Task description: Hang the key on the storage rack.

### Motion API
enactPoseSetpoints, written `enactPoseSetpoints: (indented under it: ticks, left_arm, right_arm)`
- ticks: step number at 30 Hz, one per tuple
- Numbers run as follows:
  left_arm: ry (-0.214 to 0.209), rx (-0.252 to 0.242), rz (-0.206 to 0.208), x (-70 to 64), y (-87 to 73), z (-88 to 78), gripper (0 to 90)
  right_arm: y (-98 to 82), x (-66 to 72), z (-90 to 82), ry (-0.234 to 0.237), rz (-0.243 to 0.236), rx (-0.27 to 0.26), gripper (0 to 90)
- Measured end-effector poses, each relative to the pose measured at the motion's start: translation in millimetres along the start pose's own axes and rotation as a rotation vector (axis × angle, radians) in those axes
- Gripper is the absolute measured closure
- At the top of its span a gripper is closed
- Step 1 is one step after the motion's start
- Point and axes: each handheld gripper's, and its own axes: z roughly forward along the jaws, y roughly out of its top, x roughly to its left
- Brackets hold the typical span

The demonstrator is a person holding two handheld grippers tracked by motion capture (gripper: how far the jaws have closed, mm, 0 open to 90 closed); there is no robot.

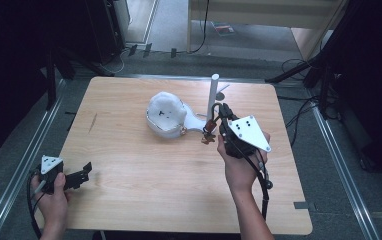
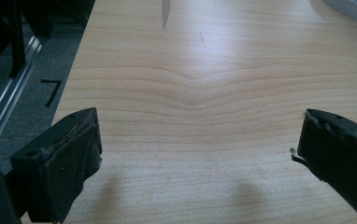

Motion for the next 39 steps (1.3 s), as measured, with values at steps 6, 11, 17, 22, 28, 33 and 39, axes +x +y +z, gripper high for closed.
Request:
enactPoseSetpoints:
  ticks: [6,11,17,22,28,33,39]
  left_arm:
    - [-0.001,0.001,0.003,0.2,0.0,0.0,0.3]
    - [0.000,-0.001,0.003,0.1,0.0,0.1,0.3]
    - [-0.001,0.001,0.002,0.2,0.1,0.1,0.3]
    - [0.000,-0.002,0.002,0.2,0.0,0.3,0.3]
    - [-0.001,0.002,0.005,0.4,0.0,0.0,0.3]
    - [-0.001,0.000,-0.002,0.0,0.0,0.2,0.3]
    - [-0.001,-0.001,-0.002,0.2,0.1,0.3,0.3]
  right_arm:
    - [-8.4,-5.7,11.3,-0.008,0.010,0.018,86.4]
    - [-16.9,-11.4,21.8,-0.015,0.020,0.040,86.4]
    - [-25.4,-15.3,32.5,-0.015,0.022,0.068,86.4]
    - [-31.6,-17.2,40.7,-0.015,0.036,0.088,86.4]
    - [-40.2,-19.7,49.7,-0.018,0.039,0.114,86.4]
    - [-46.9,-21.8,56.2,-0.020,0.050,0.139,86.3]
    - [-52.9,-23.0,64.5,-0.011,0.051,0.153,86.3]
